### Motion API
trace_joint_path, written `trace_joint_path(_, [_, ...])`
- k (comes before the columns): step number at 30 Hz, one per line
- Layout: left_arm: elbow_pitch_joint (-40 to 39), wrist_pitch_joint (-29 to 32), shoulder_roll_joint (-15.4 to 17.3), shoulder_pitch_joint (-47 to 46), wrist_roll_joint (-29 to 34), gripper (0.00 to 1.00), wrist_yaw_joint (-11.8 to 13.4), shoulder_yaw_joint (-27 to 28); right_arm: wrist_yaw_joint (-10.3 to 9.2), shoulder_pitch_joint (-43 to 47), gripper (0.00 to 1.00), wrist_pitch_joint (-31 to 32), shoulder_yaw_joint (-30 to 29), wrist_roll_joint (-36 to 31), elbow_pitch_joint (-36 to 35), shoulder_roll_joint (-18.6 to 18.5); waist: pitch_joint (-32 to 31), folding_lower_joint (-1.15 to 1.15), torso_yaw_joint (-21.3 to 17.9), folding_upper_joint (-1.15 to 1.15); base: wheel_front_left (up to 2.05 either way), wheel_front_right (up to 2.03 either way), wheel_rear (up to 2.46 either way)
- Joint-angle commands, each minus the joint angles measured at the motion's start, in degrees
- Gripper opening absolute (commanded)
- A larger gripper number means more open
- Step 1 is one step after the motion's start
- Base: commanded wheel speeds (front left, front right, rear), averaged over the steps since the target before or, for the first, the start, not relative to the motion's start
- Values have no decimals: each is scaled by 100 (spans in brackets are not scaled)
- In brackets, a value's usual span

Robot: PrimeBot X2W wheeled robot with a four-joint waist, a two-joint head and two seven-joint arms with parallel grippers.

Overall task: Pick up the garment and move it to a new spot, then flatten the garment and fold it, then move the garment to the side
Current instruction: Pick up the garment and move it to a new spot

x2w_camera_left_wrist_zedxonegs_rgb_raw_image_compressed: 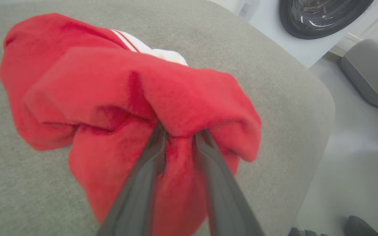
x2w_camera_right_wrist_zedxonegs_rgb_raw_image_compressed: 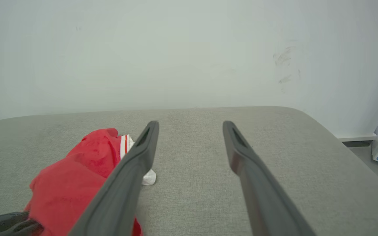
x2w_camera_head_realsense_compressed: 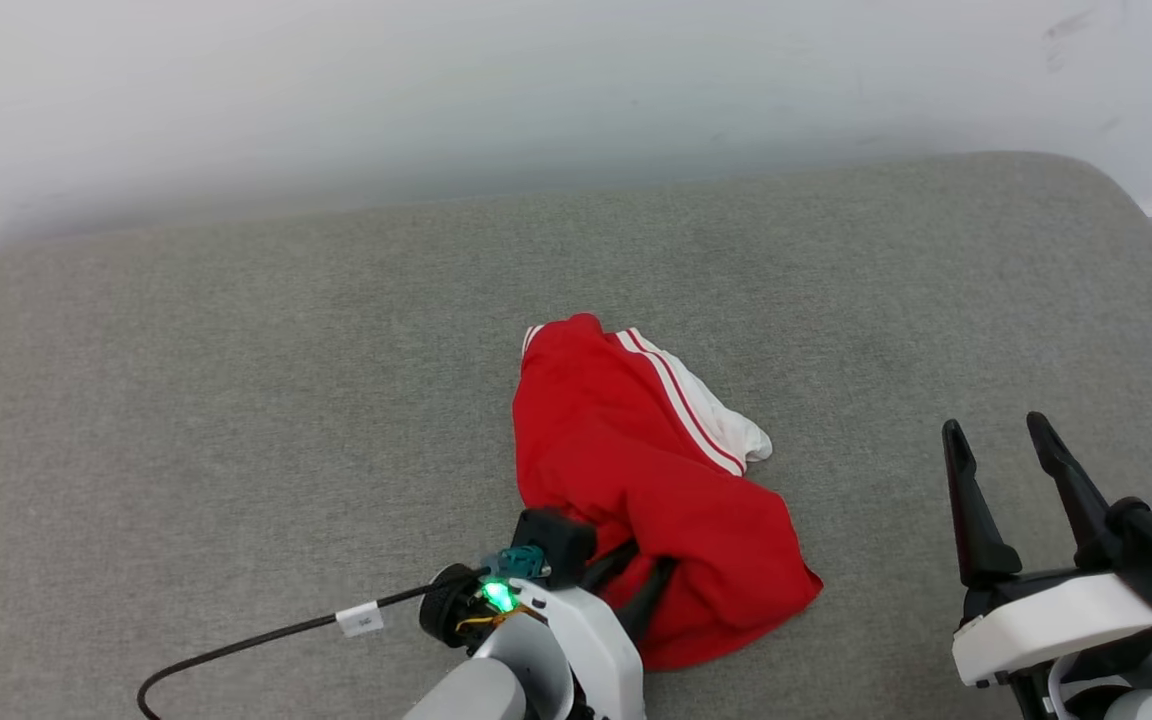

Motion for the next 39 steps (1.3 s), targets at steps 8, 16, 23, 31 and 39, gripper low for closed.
trace_joint_path(8, [-488,-964,-1,13,340,100,275,-16,-2,121,100,-5,-28,-69,103,4,-325,0,413,0,0,0,0])
trace_joint_path(16, [-1165,-1318,430,234,378,100,945,638,-2,256,100,69,-103,-129,59,4,-535,0,632,0,0,0,0])
trace_joint_path(23, [-1480,-1387,1027,648,285,100,1449,1335,-2,348,100,150,-202,-146,-2,4,-605,0,703,0,0,0,0])
trace_joint_path(31, [-1663,-1204,1470,1048,208,100,1600,1552,-2,585,100,234,-286,-97,-31,4,-739,0,734,0,0,0,0])
trace_joint_path(39, [-1801,-1101,1538,1111,127,100,1657,1576,-2,569,100,291,-273,-120,-106,4,-733,0,709,0,0,0,0])
